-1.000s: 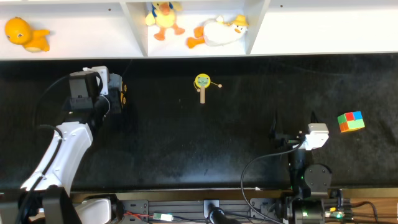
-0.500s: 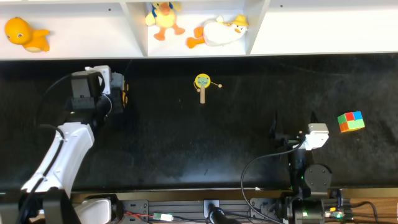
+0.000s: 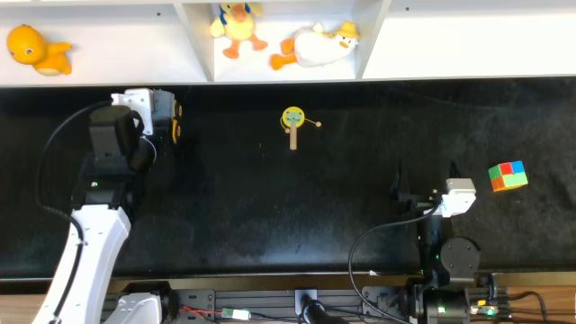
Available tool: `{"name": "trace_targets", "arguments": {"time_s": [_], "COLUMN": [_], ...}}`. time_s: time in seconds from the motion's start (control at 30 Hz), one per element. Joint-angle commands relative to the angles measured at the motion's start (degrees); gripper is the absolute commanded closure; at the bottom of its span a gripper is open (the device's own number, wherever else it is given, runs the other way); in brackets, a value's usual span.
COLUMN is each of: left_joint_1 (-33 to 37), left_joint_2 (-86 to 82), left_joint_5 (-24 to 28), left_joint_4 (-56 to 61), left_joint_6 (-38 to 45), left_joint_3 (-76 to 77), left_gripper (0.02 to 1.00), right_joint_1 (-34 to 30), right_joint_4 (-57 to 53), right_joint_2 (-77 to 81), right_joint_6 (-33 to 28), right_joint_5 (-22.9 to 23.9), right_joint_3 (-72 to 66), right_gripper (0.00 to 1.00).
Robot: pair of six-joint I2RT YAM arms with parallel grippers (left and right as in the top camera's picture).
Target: Store Toys
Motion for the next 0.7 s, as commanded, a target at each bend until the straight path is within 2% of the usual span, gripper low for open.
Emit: {"name": "trace_targets", "arguments": {"time_s": [0.03,0.7], "left_joint_1": [-0.24,-0.11], "left_joint_2": [-1.05,17.27], "left_joint_5": [-0.31,-0.96], "left_joint_4": [1.51,1.44], "left_joint_6": [-0.44,-0.24], "left_joint_3": [0.72,21.55], "left_gripper": [0.63,0.636], "right_joint_1": [-0.33,-0.33], "right_joint_4": [0.28,0.28], "right_joint_2": [-0.52,-0.52], "right_joint_6": [0.02,0.02], "right_joint_5": [-0.39,-0.39], "right_joint_3": [-0.76,-0.76], "right_gripper": [0.005,0.007]}}
